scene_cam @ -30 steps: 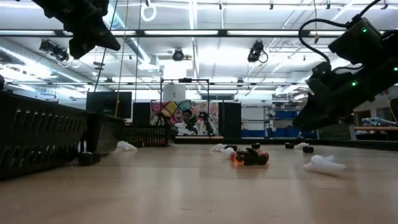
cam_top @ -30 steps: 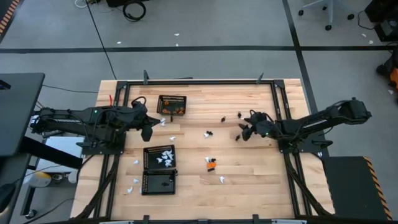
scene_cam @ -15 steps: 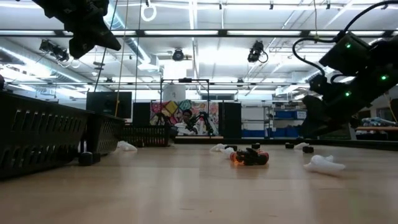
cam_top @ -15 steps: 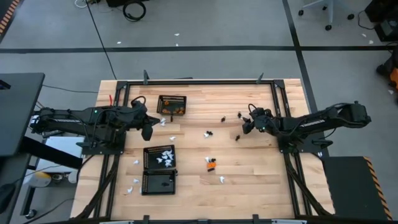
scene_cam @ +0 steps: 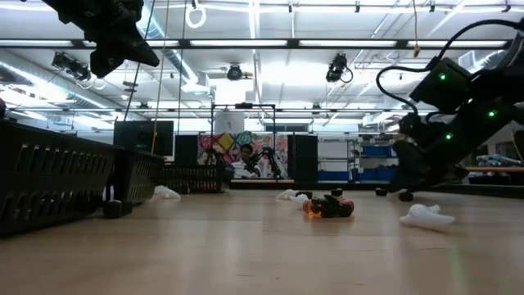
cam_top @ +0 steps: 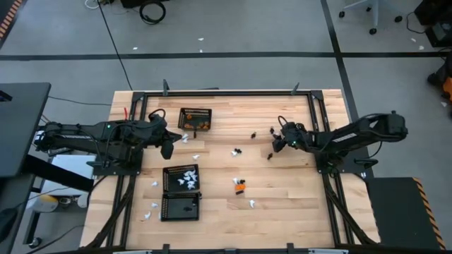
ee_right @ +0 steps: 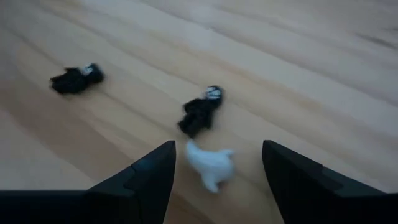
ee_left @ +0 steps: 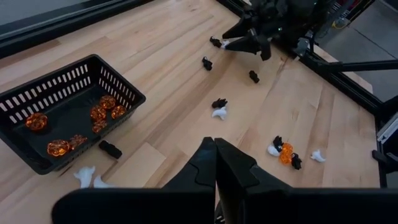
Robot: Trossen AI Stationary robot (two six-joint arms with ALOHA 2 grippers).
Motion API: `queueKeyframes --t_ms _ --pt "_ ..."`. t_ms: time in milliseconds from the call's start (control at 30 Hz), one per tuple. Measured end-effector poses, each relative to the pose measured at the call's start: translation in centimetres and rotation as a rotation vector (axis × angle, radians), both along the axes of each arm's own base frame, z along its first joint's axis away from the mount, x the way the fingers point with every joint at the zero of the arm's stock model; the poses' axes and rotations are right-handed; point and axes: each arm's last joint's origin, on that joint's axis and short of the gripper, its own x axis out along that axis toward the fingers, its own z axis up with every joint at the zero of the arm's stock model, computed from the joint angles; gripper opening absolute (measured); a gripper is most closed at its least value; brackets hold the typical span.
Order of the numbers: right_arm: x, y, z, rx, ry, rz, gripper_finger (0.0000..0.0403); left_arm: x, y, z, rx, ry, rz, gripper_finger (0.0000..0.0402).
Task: Sort Halloween decoration
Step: Put the white toy into the middle black bin
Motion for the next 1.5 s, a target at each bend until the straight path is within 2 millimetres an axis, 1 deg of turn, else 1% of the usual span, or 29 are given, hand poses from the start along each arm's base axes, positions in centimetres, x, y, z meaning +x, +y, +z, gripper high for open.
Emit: queueKeyframes --t_ms 167,300,400,667,800,933,1133,1233,1333,1500 --pt "0.4 0.0 -0.5 0.018 0.004 0.03 0.0237 0.0 0.0 0.0 0.002 0.001 -0.001 0.0009" --pt "0.6 -0.1 -0.8 0.014 0.002 0.031 0.0222 0.0 0.0 0.0 0.002 0.001 -0.001 0.0009" --pt "0.6 -0.1 -0.8 0.014 -0.001 0.03 0.0202 0.0 0.0 0.0 0.002 0.001 -0.001 0.0009" --pt "0.7 0.0 -0.8 0.046 -0.017 0.059 0.0129 0.0 0.0 0.0 0.002 0.001 -0.001 0.0009" --pt "1.0 0.2 -0.7 0.091 -0.056 0.111 0.0108 0.0 0.0 0.0 0.008 0.003 -0.005 0.0009" --pt "1.4 0.4 -0.4 0.127 -0.109 0.196 0.01 0.0 0.0 0.0 0.008 0.004 -0.005 0.0009" --pt "2.1 1.0 0.1 0.204 -0.193 0.426 0.0084 0.0 0.0 0.0 0.015 0.008 -0.01 0.0009" --pt "2.6 1.5 0.5 0.232 -0.217 0.495 0.0077 0.0 0.0 -0.1 0.016 0.011 -0.01 0.0009" --pt "3.1 1.8 0.9 0.225 -0.235 0.525 0.0074 0.0 0.0 -0.1 0.017 0.015 -0.01 0.0009" --pt "3.8 1.9 1.4 0.198 -0.252 0.52 0.0072 -0.1 0.0 -0.1 0.017 0.018 -0.011 0.0009"
